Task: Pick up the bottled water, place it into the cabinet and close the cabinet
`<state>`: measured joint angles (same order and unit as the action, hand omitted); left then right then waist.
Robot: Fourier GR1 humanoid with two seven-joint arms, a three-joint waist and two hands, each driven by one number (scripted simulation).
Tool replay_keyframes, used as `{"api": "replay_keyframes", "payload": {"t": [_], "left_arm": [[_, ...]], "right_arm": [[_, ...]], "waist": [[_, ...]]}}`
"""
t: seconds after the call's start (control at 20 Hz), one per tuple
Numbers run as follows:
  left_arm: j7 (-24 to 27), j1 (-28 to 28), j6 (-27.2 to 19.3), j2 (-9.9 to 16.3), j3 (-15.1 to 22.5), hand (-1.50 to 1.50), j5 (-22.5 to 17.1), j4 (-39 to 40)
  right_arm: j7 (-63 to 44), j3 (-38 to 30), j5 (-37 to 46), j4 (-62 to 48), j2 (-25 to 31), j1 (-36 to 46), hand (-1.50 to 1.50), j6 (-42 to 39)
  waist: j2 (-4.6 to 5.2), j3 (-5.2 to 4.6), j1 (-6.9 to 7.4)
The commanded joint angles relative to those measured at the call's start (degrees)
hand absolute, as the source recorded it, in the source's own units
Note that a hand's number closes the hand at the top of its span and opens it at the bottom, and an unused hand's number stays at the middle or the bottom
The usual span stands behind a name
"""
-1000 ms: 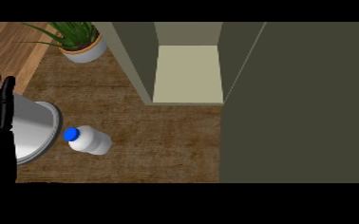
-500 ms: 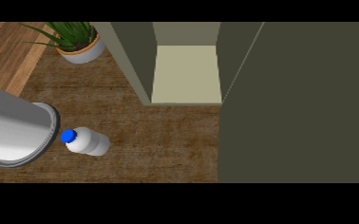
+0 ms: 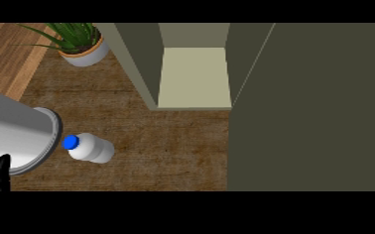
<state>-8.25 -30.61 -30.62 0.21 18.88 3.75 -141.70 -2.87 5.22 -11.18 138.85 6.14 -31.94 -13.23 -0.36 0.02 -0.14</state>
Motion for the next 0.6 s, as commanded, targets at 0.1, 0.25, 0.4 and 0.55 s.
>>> {"api": "replay_keyframes", "payload": {"t": [0.1, 0.25, 0.4, 0.55], "left_arm": [[6.81, -5.96, -1.37, -0.19, 4.76, -1.5, 2.37, -0.88], [3.63, -6.45, -1.75, 1.36, 5.11, -1.5, 3.0, -5.21], [1.65, -3.16, -2.21, 2.18, 0.42, -1.5, 0.16, -1.58], [4.66, -5.31, -2.57, 1.33, 1.26, -1.5, -0.44, -0.63]], "right_arm": [[1.01, -3.19, -4.56, 8.02, 0.81, -8.31, -1.5, -2.75], [2.48, -0.28, -1.74, 6.3, -0.19, -7.68, -1.5, -3.37], [-1.13, -1.11, -3.95, 12.81, 1.28, -10.55, -1.5, -3.17], [2.94, -0.47, -2.1, 9.83, -0.05, -12.31, -1.5, -4.24]], "waist": [[-0.1, -0.03, -0.01], [0.03, 0.0, 0.06], [0.19, -0.06, -0.3], [0.07, -0.05, -0.08]]}}
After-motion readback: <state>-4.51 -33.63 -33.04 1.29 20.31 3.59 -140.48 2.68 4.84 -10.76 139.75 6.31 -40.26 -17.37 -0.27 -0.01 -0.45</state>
